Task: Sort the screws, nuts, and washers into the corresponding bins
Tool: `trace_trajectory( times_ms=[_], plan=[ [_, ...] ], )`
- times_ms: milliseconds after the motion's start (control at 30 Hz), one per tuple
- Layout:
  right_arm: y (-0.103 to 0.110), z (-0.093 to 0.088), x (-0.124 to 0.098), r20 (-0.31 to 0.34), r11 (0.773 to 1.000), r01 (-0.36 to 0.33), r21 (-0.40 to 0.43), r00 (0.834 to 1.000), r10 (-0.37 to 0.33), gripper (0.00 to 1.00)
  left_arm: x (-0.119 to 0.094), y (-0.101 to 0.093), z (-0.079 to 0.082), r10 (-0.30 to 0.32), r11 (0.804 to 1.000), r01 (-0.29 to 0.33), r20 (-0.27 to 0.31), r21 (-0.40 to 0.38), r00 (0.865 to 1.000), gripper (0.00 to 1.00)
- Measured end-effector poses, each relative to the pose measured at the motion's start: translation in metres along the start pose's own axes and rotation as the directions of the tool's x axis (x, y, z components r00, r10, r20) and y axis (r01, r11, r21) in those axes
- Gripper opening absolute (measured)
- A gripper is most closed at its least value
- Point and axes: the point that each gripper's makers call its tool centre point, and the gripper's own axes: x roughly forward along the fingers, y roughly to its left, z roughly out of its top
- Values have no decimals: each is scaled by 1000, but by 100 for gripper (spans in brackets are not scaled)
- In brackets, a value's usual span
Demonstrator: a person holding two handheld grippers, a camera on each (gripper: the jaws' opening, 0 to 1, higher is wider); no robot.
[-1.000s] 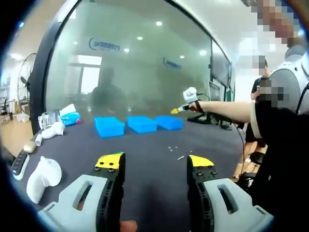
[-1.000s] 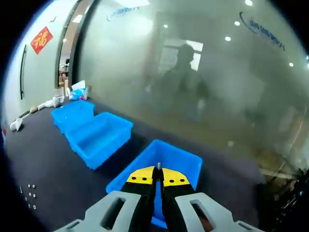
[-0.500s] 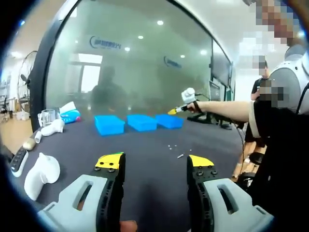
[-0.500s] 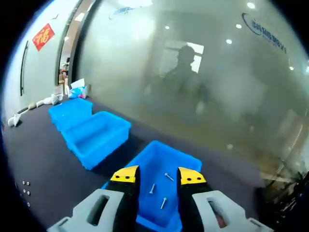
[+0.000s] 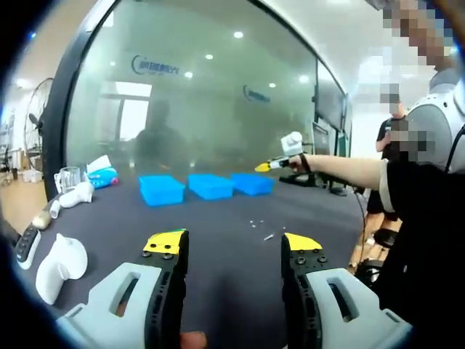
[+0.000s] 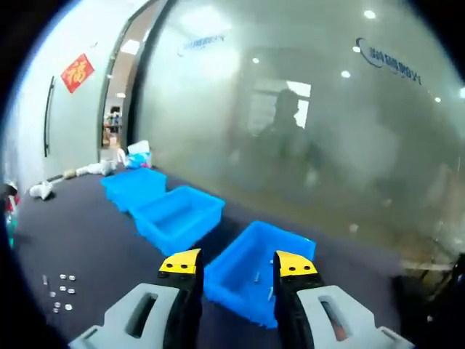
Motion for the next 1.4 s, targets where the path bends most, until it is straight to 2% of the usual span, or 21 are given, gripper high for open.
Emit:
trace_trajectory(
  times_ms=[200, 300, 567, 867, 1133, 1400],
  plan=[
    [32, 6, -51, 108, 998, -51, 38, 993, 47, 34, 0, 0, 1, 5, 1000, -5, -4, 14, 1000, 50],
    [43, 3, -76, 136, 998, -62, 26, 989, 58, 34, 0, 0, 3, 5, 1000, -5, 0, 16, 1000, 50],
    [65, -8, -133, 206, 994, -86, 60, 976, 72, 34, 5, -8, 6, -13, 1000, 13, 4, 22, 1000, 50],
    [83, -16, -184, 287, 990, -108, 90, 955, 78, 34, 6, -14, 11, -27, 999, 27, 6, 34, 1000, 50],
    [91, -27, -210, 301, 986, -147, 84, 947, 115, 33, 8, -19, 12, -42, 998, 42, 6, 37, 999, 50],
    [99, -35, -212, 267, 973, -227, 37, 941, 209, 33, 8, -19, 11, -37, 999, 37, 4, 39, 999, 50]
  ],
)
